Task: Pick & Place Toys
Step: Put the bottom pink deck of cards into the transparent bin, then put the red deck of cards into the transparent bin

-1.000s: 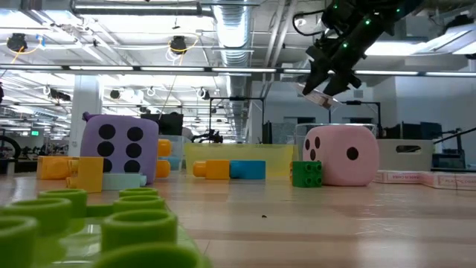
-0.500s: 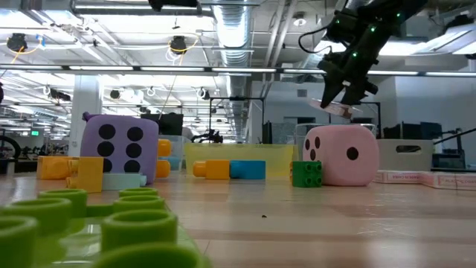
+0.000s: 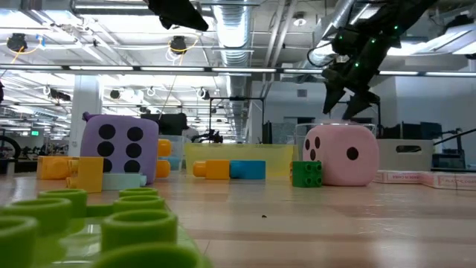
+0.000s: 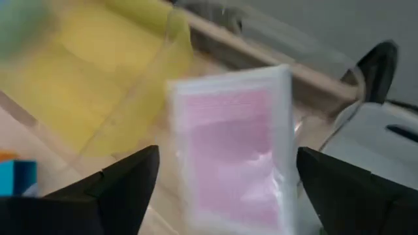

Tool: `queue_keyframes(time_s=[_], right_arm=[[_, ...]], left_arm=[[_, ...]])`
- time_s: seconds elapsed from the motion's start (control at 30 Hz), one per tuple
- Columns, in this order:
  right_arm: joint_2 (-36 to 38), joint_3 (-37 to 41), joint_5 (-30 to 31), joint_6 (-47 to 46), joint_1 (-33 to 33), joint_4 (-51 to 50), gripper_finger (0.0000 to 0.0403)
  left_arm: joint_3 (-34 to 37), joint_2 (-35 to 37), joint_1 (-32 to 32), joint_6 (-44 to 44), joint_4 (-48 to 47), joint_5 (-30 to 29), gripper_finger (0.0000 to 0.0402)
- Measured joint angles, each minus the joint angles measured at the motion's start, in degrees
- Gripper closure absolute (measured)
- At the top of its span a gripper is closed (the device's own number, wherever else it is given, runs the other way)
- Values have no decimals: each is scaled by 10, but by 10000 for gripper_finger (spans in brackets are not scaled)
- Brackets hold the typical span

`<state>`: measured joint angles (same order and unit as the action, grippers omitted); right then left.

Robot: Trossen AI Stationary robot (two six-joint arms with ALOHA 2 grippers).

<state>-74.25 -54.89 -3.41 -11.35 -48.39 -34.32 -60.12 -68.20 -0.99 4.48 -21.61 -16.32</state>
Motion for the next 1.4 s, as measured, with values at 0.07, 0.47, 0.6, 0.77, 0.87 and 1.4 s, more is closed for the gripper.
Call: queue_keyframes(time_s=[0.07,0.47,0.6,0.77,0.87,1.4], right_arm=[[-7,0,-3,2,1,3,37],[-15,0,-13,-42,91,-18,42],[3,0,-13,-66,152,-37,58],[27,0,-12,-86,228,-65,83],[39,0,-6,-100,271,-85,92],[38,15,50,-229,426,-237,97]], left_arm=[[0,-1,0,-4,3,0,402],[0,-1,0,-5,-1,0,402],[0,-1,0,-5,-5,0,402],[0,-1,0,-5,-5,0,402],[0,-1,0,-5,-3,0,402],[0,-1,0,-35,8,1,402]])
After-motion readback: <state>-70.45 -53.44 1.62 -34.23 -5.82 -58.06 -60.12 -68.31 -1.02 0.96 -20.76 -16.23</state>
